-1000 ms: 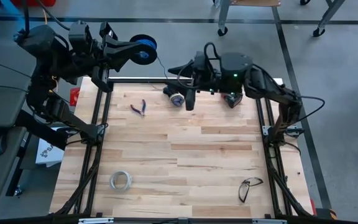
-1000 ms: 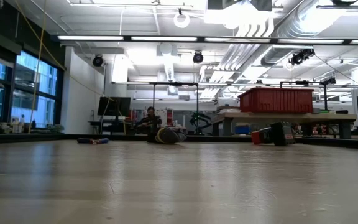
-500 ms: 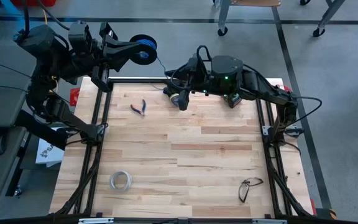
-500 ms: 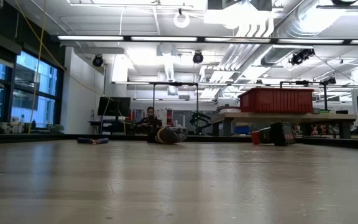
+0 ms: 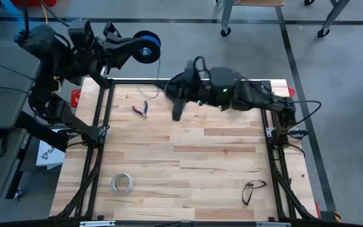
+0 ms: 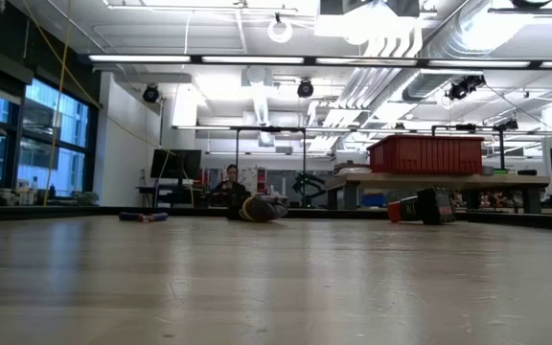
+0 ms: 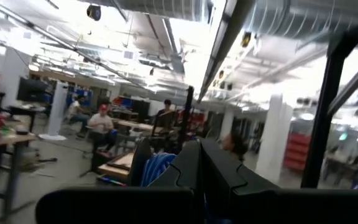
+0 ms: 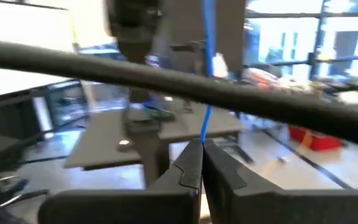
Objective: Coil cords
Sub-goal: Coil the blue wire onto the black spool
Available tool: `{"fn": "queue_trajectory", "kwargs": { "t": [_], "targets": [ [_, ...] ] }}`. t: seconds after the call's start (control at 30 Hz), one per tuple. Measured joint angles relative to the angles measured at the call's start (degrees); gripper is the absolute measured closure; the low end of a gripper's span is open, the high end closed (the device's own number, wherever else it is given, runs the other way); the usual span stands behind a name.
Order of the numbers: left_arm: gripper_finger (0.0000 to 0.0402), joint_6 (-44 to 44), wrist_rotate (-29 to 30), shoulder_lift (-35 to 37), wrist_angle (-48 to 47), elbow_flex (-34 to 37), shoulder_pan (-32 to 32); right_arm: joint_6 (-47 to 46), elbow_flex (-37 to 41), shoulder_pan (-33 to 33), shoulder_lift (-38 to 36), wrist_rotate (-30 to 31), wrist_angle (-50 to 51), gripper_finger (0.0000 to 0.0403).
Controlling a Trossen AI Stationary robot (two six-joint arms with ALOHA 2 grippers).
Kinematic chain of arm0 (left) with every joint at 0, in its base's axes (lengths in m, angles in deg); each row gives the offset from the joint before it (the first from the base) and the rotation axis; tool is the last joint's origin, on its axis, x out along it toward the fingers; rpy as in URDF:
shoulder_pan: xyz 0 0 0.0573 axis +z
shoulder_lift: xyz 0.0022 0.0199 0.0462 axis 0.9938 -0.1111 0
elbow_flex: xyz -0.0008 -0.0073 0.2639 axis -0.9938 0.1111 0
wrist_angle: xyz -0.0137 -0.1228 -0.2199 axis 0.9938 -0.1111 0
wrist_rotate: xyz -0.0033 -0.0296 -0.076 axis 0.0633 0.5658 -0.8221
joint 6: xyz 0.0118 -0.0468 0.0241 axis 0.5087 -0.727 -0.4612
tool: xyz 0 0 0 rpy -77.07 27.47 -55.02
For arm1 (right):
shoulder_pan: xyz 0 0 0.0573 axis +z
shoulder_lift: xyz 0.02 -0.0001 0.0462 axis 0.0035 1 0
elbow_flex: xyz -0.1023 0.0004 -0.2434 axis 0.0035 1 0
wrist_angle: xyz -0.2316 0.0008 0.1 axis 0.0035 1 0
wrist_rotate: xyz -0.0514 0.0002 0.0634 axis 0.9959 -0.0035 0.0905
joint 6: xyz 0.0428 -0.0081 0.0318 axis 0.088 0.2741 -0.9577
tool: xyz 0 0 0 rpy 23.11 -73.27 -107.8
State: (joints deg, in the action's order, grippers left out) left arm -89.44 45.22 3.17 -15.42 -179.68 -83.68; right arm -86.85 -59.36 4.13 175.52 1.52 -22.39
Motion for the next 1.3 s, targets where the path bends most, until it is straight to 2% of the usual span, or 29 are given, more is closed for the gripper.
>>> {"fn": "queue_trajectory", "kwargs": {
  "t": [0.1,0.2,0.47,0.6,0.9,1.1,1.3],
  "targets": [
    [0.0399,-3.44,-0.75,-1.14,1.50,0.00,0.00,0.66,0.04,0.38,2.55,-4.26,-5.37,0.0402],
    [0.0399,-8.84,-1.34,-2.14,2.26,0.07,0.00,1.03,0.07,0.46,4.05,-5.91,-8.16,0.0402],
    [0.0399,-37.04,-6.21,-3.16,1.98,-0.02,-0.02,8.00,0.11,0.07,4.99,-10.98,-16.75,0.0403],
    [0.0399,-44.76,-7.49,-3.86,0.12,0.07,-0.73,9.32,0.09,-0.50,4.93,-14.23,-19.59,0.0403],
    [0.0399,-49.94,-7.63,-4.06,-7.36,-0.03,-1.39,14.00,0.11,-1.33,4.93,-16.57,-20.93,0.0403],
    [0.0400,-53.55,-10.97,-3.32,-12.06,-0.04,-2.82,15.45,0.13,-3.29,3.73,-17.07,-19.87,0.0403],
    [0.0401,-52.36,-9.48,-1.89,-19.03,-0.06,-3.80,16.16,0.11,-5.35,1.69,-19.04,-17.60,0.0403]
  ]
}}
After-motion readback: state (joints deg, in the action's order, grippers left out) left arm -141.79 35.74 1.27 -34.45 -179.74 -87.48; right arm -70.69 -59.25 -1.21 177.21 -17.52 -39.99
